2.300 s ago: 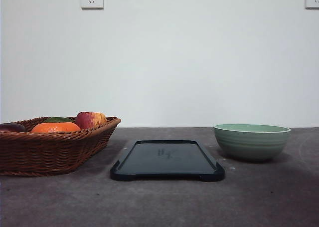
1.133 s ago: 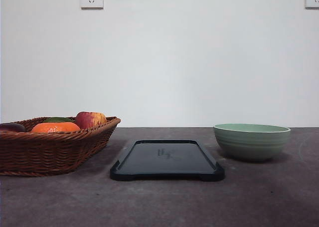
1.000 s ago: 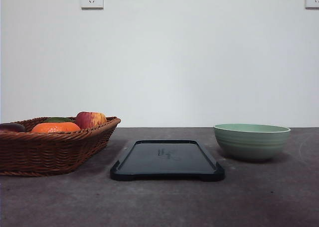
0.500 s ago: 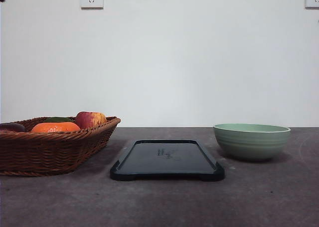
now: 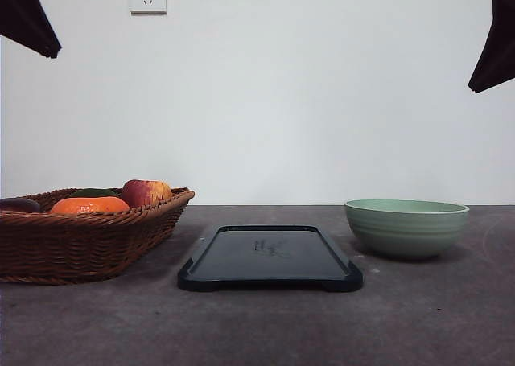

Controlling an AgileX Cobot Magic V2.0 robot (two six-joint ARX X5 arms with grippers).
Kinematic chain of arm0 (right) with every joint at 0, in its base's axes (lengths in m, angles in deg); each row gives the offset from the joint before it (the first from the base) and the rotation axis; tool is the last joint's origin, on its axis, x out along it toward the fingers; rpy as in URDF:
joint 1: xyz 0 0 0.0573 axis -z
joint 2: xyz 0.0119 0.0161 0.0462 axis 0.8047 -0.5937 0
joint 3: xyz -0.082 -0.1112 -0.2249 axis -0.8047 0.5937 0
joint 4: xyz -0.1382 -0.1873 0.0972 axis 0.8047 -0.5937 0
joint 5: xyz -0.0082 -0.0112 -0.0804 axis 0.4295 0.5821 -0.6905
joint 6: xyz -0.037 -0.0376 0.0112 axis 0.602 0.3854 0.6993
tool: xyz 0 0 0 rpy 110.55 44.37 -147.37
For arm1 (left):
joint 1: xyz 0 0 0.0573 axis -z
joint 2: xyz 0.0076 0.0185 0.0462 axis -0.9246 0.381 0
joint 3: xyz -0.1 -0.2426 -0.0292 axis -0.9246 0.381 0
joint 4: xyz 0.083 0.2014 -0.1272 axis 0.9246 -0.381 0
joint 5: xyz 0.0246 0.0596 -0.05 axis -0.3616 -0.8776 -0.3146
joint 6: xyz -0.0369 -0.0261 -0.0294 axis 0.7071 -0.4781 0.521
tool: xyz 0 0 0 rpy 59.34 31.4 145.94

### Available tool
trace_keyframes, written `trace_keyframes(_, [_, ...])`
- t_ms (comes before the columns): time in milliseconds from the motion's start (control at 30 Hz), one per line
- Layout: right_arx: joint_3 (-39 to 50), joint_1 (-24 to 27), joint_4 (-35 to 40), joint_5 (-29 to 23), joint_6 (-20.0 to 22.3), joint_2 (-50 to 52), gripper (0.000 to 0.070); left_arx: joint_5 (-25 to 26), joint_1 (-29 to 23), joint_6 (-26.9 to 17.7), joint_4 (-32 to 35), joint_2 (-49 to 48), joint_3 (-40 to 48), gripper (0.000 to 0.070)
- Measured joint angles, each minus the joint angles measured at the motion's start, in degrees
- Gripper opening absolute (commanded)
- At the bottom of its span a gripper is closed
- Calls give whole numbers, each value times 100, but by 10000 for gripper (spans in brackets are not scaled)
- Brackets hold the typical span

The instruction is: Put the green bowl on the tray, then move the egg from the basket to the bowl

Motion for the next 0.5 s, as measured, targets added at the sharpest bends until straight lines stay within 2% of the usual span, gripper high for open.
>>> trace_keyframes(33, [0, 0, 1, 0, 64, 1, 229, 0, 3, -3, 3, 1, 0, 416])
trace_keyframes(67, [0, 0, 1, -1, 117, 2, 274, 0, 4, -10, 10, 2, 0, 459])
trace_keyframes(100, [0, 0, 0, -2, 161, 2, 307, 0, 4, -22, 22, 2, 0, 472])
trace_keyframes(333, [-43, 0, -31, -133, 102, -16, 306, 0, 4, -64, 46, 2, -4, 472])
trace_keyframes(500, [-672, 43, -771, -472, -227, -454, 306, 0, 4, -65, 46, 2, -4, 472])
